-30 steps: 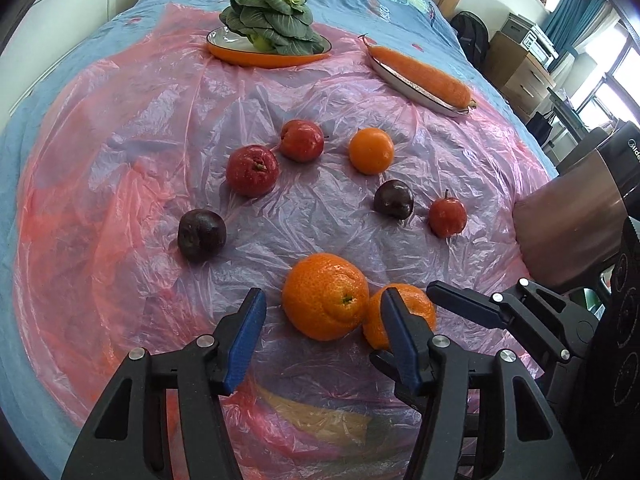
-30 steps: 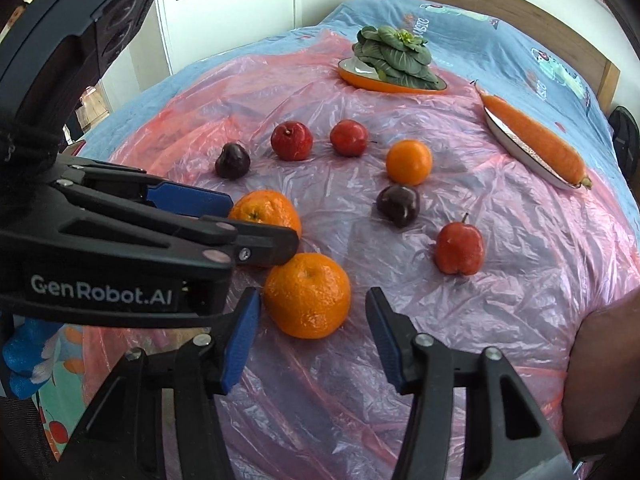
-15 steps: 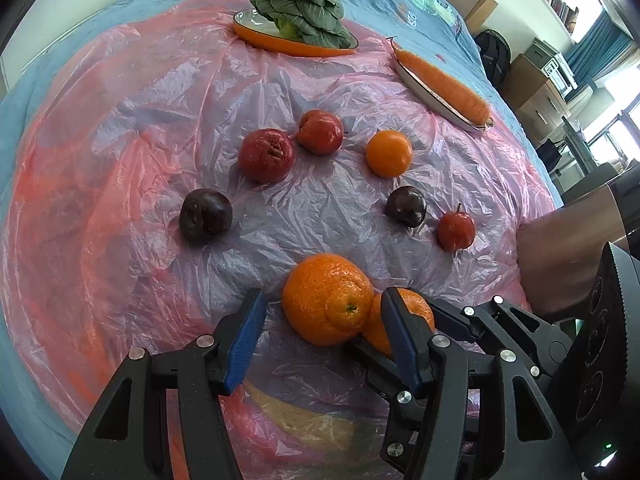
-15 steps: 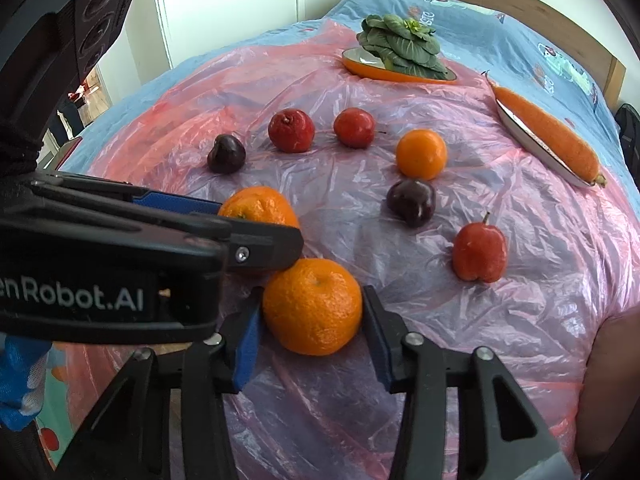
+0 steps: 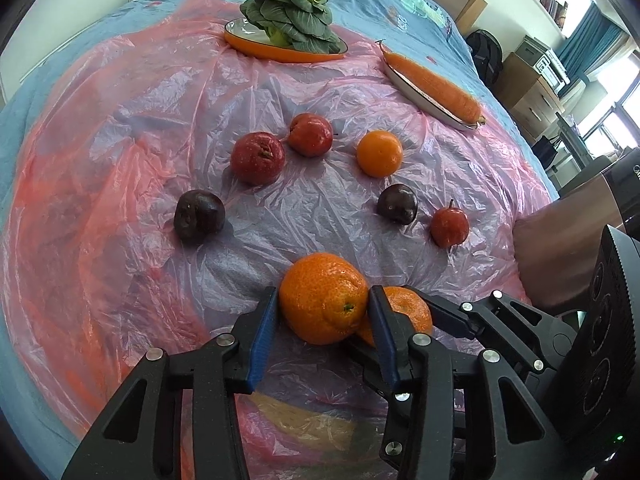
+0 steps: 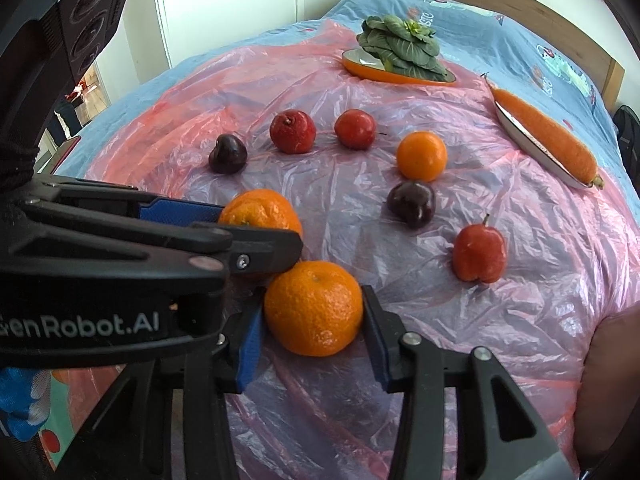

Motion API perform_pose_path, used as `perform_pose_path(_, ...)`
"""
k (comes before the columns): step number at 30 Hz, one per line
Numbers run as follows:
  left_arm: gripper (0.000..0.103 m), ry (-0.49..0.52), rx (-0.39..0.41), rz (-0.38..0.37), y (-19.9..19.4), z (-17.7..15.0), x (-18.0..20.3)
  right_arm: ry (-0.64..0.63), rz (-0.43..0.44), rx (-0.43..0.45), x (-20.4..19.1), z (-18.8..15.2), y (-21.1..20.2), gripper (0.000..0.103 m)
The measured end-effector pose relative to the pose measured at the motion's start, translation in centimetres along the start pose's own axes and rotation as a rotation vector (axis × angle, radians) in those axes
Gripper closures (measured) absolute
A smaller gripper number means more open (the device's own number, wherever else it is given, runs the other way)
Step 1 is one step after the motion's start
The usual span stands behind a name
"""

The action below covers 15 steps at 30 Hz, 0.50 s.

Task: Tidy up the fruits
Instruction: 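Grasp an orange with the right tool while the left tool grasps another orange, then carry both held oranges over the green tray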

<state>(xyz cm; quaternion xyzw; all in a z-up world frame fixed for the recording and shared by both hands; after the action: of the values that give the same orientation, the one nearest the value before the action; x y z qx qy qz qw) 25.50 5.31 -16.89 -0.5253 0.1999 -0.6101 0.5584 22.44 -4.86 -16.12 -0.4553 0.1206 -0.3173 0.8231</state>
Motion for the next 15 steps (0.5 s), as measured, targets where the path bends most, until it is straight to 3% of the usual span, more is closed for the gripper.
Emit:
perform_pose_path(9,0.064,-0.008,0.023,-0.01,-1.8,-0.1,0.1,0.017,-0.003,0.015,0.3,0.0,-1.6,0.057)
perform_pose_path(15,0.064,0.039,0.049,0.003,-3.8,-0.8,0.6,0.045,-0.009,0.014,0.2,-1.0,-3.3,0.057)
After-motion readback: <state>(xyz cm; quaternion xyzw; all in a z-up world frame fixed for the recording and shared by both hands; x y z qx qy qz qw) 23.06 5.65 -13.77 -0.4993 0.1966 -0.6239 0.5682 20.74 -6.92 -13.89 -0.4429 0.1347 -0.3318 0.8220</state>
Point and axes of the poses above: each gripper's, at about its wrist camera, not at the fingertips, and y roughly the way its jaws point, x to its right, z to its top, the point moved 6 cm from there along y, roughly the way its jaws point, and after that the axes turned 12 degrees about -y, right-handed, at the moved point
